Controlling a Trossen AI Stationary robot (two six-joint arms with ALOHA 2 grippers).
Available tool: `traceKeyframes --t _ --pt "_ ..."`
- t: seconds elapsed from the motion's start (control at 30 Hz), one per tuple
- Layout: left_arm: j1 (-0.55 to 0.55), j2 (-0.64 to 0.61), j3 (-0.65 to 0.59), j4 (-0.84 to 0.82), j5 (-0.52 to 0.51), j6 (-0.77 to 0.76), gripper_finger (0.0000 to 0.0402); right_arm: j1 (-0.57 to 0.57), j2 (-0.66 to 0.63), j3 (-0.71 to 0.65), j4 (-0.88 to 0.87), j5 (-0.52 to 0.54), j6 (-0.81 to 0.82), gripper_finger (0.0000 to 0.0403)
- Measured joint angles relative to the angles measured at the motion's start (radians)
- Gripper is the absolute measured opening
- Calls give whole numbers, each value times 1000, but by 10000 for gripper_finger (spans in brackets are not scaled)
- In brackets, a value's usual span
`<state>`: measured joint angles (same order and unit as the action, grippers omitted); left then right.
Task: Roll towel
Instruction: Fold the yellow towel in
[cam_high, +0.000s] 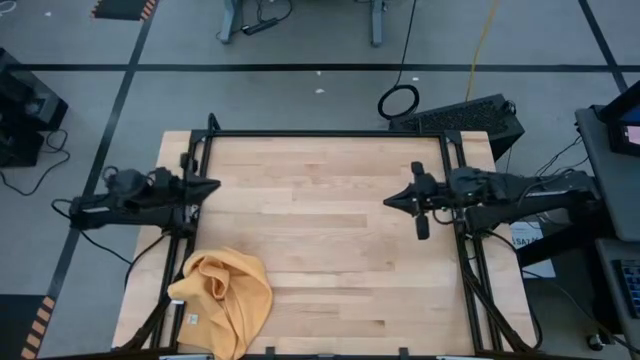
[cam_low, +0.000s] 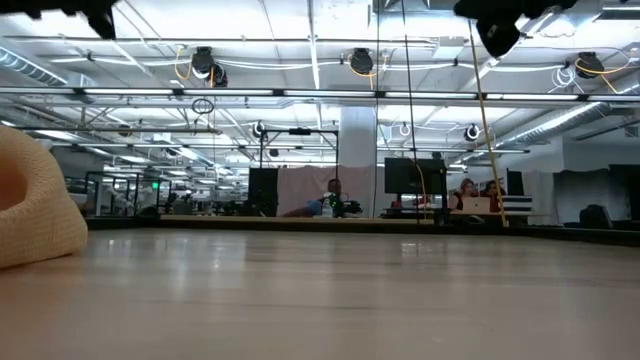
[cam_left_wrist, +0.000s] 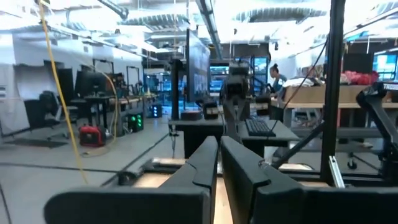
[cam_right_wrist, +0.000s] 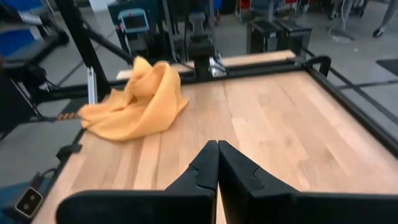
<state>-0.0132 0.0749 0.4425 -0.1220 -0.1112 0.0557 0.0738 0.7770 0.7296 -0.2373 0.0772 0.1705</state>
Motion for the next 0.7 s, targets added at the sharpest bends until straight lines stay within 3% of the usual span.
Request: traceKeyframes --t 0.37,0.53,0.7 --pt "0 383 298 -273 2 -77 30 0 185 0 4 0 52 0" --pt "-33 517 324 -311 101 -176 30 20 294 0 63 0 80 0" --pt "-132 621 306 -325 78 -269 30 56 439 0 244 0 80 0"
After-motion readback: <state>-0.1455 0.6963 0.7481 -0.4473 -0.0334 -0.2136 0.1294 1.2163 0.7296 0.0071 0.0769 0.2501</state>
